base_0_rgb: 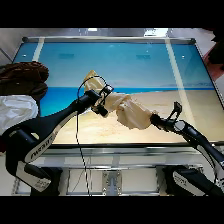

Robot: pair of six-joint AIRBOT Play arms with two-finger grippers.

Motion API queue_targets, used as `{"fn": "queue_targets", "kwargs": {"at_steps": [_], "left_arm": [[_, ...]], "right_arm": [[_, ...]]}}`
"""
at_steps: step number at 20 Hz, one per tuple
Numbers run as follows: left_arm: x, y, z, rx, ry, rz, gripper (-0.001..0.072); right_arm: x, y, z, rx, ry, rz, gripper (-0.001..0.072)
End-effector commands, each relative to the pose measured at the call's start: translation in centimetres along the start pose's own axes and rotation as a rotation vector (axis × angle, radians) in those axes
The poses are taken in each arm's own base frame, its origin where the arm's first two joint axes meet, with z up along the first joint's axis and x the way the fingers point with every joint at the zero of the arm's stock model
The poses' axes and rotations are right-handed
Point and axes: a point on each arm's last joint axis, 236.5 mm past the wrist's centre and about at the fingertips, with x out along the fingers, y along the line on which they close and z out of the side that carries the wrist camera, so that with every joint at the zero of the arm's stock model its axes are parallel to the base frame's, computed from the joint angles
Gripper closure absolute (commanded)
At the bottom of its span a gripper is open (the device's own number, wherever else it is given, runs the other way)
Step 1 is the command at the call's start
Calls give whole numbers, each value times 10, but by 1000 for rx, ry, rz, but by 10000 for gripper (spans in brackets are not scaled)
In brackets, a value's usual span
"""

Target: Fold the shirts.

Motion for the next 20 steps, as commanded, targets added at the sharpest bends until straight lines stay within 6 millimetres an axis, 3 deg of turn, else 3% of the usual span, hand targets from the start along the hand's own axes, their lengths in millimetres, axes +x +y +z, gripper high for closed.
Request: {"fn": "queue_targets", "kwargs": {"at_steps": [1,6,7,8,9,14,17,18,20], "left_arm": [[0,-7,0,-30,2,-29,691],[-9,-51,4,-160,2,-219,686],[-11,-55,5,-168,0,-238,609],[-12,-59,7,-169,-6,-256,399],[-13,-63,9,-171,-14,-273,317],[-30,-83,34,-215,-87,-380,317],[-44,-76,59,-197,-165,-370,316],[-45,-75,62,-197,-177,-367,315],[-38,-74,50,-175,-128,-349,315]], "right_arm": [[-1,13,26,-7,-81,34,685],[-6,26,40,-39,-108,56,685],[-6,27,39,-41,-101,57,685],[-5,27,36,-41,-90,57,685],[-5,26,34,-43,-80,56,685],[-5,26,29,-67,-61,55,685],[-5,26,29,-67,-61,55,685],[-5,26,29,-67,-61,55,685],[-5,26,29,-66,-61,56,685]]}}
